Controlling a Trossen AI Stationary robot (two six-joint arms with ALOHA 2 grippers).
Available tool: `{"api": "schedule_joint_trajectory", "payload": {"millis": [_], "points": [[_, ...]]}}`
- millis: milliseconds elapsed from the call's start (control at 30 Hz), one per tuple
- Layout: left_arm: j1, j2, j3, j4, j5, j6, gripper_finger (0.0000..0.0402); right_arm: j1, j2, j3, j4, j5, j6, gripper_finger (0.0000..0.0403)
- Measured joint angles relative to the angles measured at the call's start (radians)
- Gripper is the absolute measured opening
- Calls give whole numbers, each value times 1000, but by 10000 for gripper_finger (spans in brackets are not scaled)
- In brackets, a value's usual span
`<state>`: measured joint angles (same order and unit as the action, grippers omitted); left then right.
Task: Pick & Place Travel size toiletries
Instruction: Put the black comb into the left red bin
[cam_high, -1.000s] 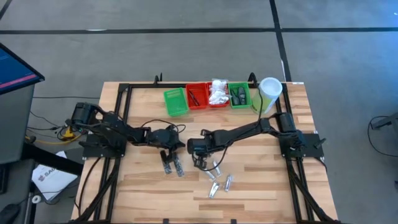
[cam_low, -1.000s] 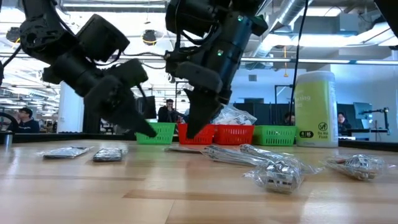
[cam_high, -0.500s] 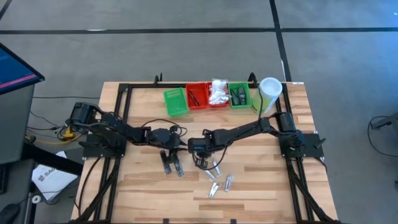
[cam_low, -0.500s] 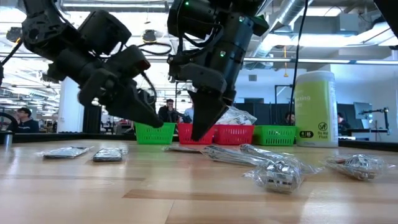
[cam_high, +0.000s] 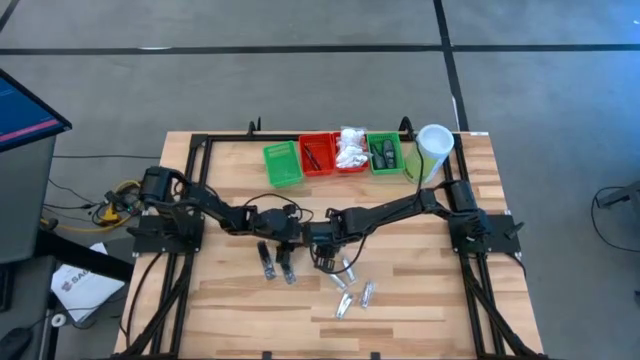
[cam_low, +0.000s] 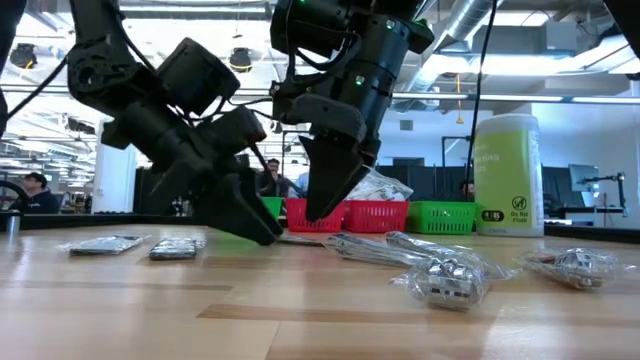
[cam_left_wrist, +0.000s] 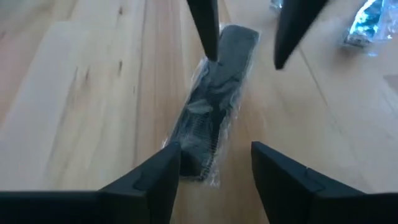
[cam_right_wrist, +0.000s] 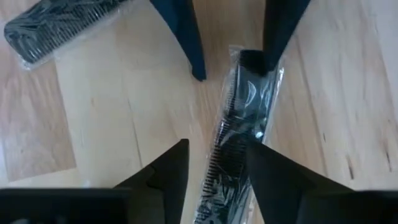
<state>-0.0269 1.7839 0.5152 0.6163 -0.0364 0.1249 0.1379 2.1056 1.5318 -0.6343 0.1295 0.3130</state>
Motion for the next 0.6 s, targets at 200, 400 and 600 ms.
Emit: {"api": "schedule_joint_trajectory", "payload": {"millis": [200,400,600], "points": [[49,36,17,17,9,17,192,0,0,0,2,0,0,176],[63,105,28,42,46,50,171,0,0,0,-1,0,-6,185],[39,-14,12,-33,35,83,163,0,0,0,-1,1,-6,181]]}}
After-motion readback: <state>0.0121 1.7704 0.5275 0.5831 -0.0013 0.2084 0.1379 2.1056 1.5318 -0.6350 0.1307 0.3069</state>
